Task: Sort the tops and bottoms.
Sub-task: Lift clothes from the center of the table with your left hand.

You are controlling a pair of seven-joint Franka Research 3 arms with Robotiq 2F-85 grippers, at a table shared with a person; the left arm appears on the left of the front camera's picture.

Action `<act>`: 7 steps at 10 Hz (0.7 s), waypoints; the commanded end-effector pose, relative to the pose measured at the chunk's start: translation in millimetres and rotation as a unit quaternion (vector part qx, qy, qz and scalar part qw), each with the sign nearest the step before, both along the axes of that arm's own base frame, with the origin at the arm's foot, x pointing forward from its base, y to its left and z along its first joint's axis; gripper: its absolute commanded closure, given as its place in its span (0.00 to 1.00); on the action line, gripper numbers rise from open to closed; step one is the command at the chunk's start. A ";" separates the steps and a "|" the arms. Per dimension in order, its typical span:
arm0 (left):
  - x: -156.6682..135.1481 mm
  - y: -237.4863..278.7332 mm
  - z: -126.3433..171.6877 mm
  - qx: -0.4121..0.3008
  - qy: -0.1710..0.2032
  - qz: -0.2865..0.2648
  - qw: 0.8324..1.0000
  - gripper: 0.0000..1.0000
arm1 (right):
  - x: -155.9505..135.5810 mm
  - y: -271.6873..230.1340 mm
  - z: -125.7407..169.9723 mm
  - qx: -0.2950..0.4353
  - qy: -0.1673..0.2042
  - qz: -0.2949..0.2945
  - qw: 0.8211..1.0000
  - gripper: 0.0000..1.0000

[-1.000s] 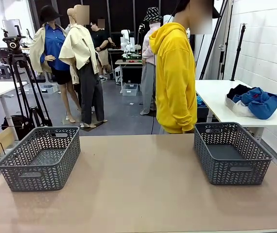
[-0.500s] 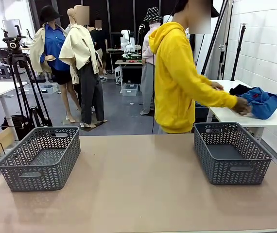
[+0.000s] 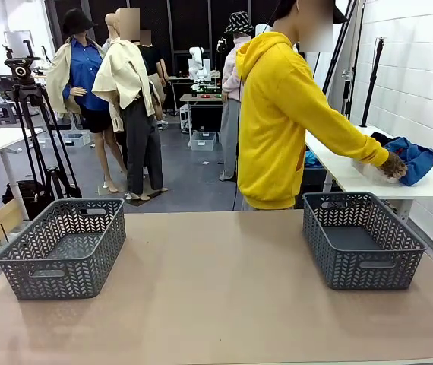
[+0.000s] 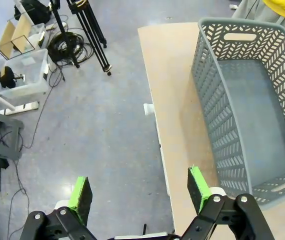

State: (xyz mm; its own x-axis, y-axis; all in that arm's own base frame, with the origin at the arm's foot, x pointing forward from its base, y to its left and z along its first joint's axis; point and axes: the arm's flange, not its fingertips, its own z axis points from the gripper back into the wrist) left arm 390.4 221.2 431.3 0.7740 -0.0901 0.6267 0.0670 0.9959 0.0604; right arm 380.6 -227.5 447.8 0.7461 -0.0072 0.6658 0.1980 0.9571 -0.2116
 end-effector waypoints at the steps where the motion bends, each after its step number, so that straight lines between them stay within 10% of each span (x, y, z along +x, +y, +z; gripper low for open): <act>1: -0.8 2.2 -1.7 0.002 0.001 -0.001 1.000 0.00 | -2.2 -2.0 1.0 0.000 0.002 0.000 1.000 0.00; 7: -0.8 2.2 -1.7 0.002 0.001 -0.001 1.000 0.00 | -2.2 -2.0 1.0 0.000 0.002 0.000 1.000 0.00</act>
State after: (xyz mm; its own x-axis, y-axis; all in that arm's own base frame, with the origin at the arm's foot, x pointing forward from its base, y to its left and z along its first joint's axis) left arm 390.3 220.6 432.3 0.7738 -0.0929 0.6266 0.0674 0.9956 0.0644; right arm 380.6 -227.5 447.8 0.7460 -0.0072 0.6659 0.1981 0.9571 -0.2116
